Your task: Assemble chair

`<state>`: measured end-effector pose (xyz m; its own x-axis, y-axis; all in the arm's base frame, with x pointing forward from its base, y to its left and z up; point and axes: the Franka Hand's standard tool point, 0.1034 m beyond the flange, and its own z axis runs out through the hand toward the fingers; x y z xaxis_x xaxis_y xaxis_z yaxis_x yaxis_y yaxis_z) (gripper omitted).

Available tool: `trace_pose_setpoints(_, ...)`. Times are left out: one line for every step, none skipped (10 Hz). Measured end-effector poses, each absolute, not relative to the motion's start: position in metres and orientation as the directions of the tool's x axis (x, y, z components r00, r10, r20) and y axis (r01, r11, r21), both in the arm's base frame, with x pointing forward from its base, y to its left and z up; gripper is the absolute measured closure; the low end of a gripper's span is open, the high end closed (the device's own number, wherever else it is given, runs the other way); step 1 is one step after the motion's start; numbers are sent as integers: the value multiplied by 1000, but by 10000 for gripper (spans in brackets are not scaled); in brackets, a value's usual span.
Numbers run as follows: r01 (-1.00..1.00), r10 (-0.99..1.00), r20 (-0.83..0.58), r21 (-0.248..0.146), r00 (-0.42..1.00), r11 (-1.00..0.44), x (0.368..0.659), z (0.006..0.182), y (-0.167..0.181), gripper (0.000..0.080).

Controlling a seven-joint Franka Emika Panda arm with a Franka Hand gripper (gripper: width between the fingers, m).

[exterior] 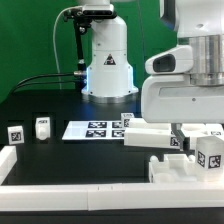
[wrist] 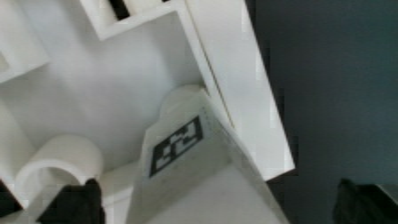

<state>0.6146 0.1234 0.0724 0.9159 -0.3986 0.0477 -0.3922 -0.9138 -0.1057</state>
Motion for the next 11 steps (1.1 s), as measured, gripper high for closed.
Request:
trace_pose_setpoints(-396,-402,47,-106,914,-912,615,72,123,150)
trace_pose_setpoints(-429,-436,43,-107,899,-897,614,72,123,272)
trace_pose_setpoints(-493,-499,34,-110,866,-863,614,71,123,272)
trace_pose_setpoints(-546,-551,24,-108,834,-831,613,71,122,400)
trace_pose_setpoints(-612,-617,11,-107,787,-783,613,71,122,400)
trace_pose_setpoints(-677,-681,2,-107,732,-728,614,71,122,400)
trace_pose_setpoints(-747,-750,-10,-108,661,-656,614,71,121,400)
trace_pose_setpoints(-847,-849,-29,-102,527,-522,614,72,120,400)
trace_pose_setpoints(-931,-932,-62,-93,358,-352,613,72,120,400)
trace_pose_setpoints(-986,-983,-109,-91,149,-139,614,71,121,400)
trace_pose_setpoints(-994,-987,-153,-91,-45,60,614,71,123,400)
